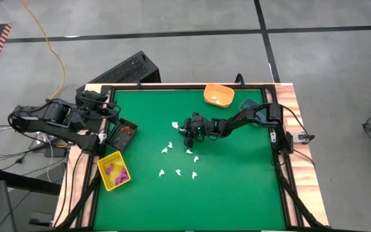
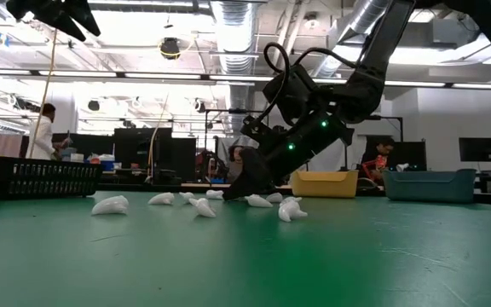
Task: Sort Halloween decoration
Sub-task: Put the white ghost toy into the light orange bin
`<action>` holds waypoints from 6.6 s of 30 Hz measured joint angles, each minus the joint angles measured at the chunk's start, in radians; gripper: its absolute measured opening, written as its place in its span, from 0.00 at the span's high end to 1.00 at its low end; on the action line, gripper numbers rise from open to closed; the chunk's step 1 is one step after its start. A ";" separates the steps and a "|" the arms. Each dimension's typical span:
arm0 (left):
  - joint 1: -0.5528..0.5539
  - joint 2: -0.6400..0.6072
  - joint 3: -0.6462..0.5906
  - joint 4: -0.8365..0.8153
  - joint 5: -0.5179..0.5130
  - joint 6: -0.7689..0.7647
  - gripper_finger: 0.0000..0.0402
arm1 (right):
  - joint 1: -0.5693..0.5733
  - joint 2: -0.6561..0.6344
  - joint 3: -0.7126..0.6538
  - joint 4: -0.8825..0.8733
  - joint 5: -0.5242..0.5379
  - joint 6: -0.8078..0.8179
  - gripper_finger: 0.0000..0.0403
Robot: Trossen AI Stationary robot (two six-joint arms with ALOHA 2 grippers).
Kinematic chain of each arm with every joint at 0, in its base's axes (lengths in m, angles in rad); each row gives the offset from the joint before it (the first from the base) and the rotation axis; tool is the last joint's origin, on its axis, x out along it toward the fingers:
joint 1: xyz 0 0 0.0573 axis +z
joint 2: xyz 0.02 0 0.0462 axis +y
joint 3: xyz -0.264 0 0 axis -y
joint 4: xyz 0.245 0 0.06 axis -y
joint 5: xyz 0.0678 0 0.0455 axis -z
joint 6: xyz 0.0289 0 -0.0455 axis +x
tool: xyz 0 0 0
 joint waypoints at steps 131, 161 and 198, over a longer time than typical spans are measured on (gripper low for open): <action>-0.318 -0.288 -0.386 0.446 -0.041 0.038 0.50 | -0.078 -0.342 -0.155 -0.102 -0.328 -0.131 0.62; -0.317 -0.288 -0.386 0.443 -0.055 0.090 0.50 | -0.105 -0.173 -0.252 0.128 -0.365 -0.373 0.51; -0.317 -0.288 -0.385 0.422 -0.075 0.082 0.50 | -0.101 -0.045 -0.259 0.224 -0.280 -0.077 0.85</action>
